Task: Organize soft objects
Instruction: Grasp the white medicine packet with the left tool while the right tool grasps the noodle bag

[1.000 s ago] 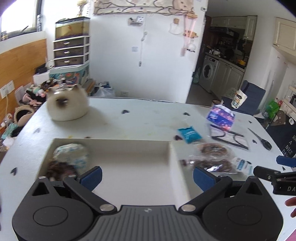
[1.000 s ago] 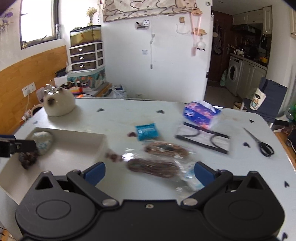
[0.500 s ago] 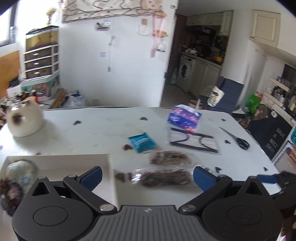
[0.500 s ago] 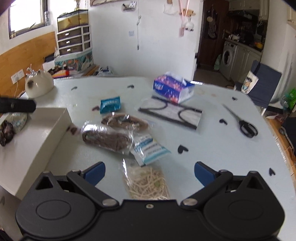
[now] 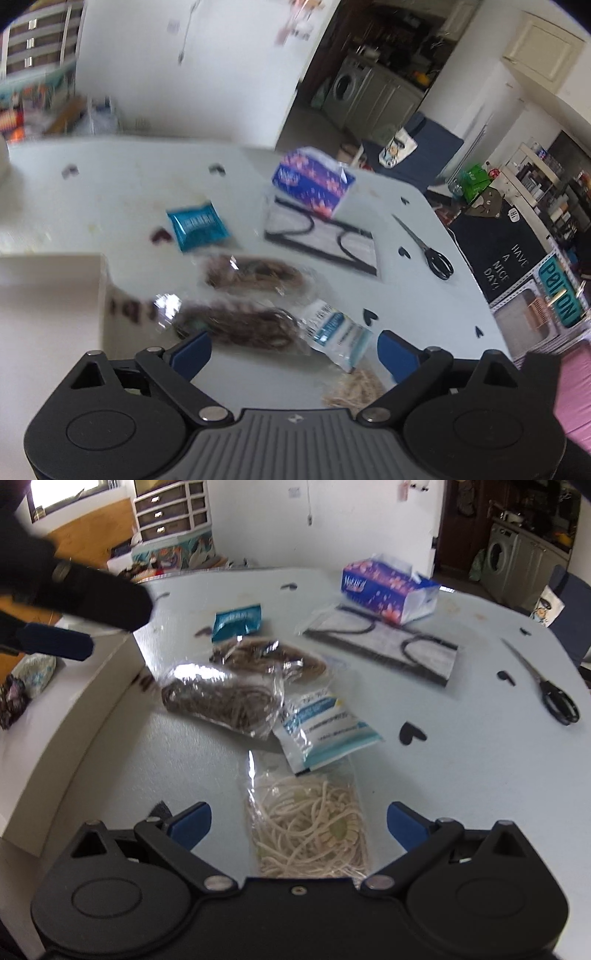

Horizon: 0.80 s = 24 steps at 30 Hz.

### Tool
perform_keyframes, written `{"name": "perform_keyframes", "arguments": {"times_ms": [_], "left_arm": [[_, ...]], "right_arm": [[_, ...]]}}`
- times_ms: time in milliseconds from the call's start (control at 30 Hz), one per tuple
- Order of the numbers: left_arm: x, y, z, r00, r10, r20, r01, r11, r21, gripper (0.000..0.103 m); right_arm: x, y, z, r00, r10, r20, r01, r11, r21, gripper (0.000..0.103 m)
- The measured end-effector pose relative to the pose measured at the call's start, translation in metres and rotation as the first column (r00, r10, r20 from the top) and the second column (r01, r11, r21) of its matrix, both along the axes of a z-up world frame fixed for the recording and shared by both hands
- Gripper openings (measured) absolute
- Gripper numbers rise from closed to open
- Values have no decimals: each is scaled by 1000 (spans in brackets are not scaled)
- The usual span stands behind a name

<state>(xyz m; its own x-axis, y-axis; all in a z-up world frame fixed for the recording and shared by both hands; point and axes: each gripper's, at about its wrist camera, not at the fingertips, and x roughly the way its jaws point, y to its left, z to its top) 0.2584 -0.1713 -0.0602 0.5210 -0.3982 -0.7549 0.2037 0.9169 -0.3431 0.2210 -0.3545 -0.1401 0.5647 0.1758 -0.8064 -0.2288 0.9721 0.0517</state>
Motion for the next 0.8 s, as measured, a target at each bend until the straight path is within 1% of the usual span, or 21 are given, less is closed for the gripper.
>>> {"name": "perform_keyframes", "arguments": {"times_ms": [33, 67, 100, 133, 167, 233, 267, 333, 467, 567, 667, 733, 767, 800], "left_arm": [[4, -4, -3, 1000, 0, -23, 0, 1000, -10, 92], [8, -8, -7, 999, 3, -44, -4, 1000, -20, 90], [11, -12, -11, 998, 14, -66, -16, 999, -30, 90], [14, -16, -16, 996, 26, -90, -30, 999, -43, 89], [18, -21, -23, 991, 36, -125, -45, 997, -66, 88], [25, -29, -36, 980, 50, -193, -74, 990, -118, 84], [29, -35, -45, 971, 58, -230, -92, 986, -141, 84], [37, -45, -59, 956, 72, -284, -122, 979, -162, 84], [52, -59, -78, 927, 146, -346, -215, 961, -171, 84], [62, -70, -85, 912, 200, -359, -264, 955, -137, 84], [69, -82, -91, 910, 253, -330, -285, 957, -53, 84], [71, -88, -91, 924, 257, -282, -272, 962, -15, 83], [72, -94, -91, 934, 240, -264, -246, 969, 13, 79], [71, -97, -90, 943, 226, -243, -224, 974, 35, 69]], "right_arm": [[1, 0, -3, 1000, 8, -12, -8, 1000, -5, 93], [2, -1, -6, 1000, 15, -26, -16, 1000, -10, 89], [2, -2, -10, 999, 22, -42, -23, 1000, -13, 82], [2, -4, -12, 999, 23, -48, -24, 999, -23, 77], [0, -6, -13, 998, 29, -49, -30, 999, -16, 76], [-5, -9, -11, 998, 41, -44, -42, 999, -12, 69], [-8, -10, -11, 998, 47, -45, -47, 999, -13, 69], [-15, -14, -10, 998, 47, -49, -48, 999, -14, 68], [-32, -20, -10, 997, 50, -62, -51, 998, -21, 67], [-45, -24, -9, 996, 47, -73, -49, 998, -27, 67], [-52, -29, -8, 996, 26, -83, -28, 999, -30, 67], [-54, -33, -8, 996, 13, -87, -16, 999, -30, 67], [-55, -34, -8, 996, 8, -88, -11, 999, -31, 67], [-56, -35, -8, 996, 4, -89, -7, 999, -31, 67]]}}
